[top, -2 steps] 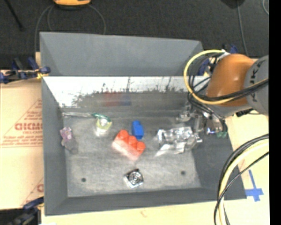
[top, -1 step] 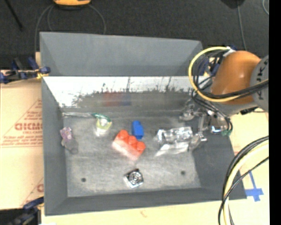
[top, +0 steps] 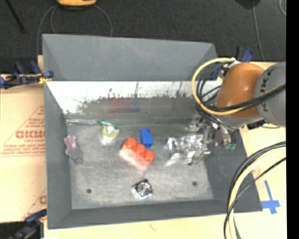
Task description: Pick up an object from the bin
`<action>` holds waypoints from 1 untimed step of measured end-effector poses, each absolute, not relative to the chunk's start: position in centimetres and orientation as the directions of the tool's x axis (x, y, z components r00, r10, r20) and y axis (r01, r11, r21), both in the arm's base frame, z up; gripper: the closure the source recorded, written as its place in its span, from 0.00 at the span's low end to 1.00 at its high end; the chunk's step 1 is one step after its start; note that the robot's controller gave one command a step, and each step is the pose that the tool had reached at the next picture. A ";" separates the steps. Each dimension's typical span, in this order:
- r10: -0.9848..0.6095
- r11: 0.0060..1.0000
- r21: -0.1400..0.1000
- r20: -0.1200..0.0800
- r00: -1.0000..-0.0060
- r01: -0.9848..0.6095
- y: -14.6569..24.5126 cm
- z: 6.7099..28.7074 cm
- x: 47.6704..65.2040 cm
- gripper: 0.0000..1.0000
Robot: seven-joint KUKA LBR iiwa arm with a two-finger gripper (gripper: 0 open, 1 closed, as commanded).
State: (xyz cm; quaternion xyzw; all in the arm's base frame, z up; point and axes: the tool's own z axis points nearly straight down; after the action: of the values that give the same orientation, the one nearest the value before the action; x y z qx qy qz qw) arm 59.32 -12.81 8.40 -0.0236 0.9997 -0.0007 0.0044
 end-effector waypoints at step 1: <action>-0.100 0.995 -0.003 -0.008 -0.995 -0.100 -13.4 7.6 59.6 0.00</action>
Offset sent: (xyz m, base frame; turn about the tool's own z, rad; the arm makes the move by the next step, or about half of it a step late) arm -0.0006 -0.0050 -0.0140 -0.0552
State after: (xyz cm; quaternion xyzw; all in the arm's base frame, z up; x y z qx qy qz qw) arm 59.62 -13.42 7.57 -0.0499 0.9987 -0.0012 0.0042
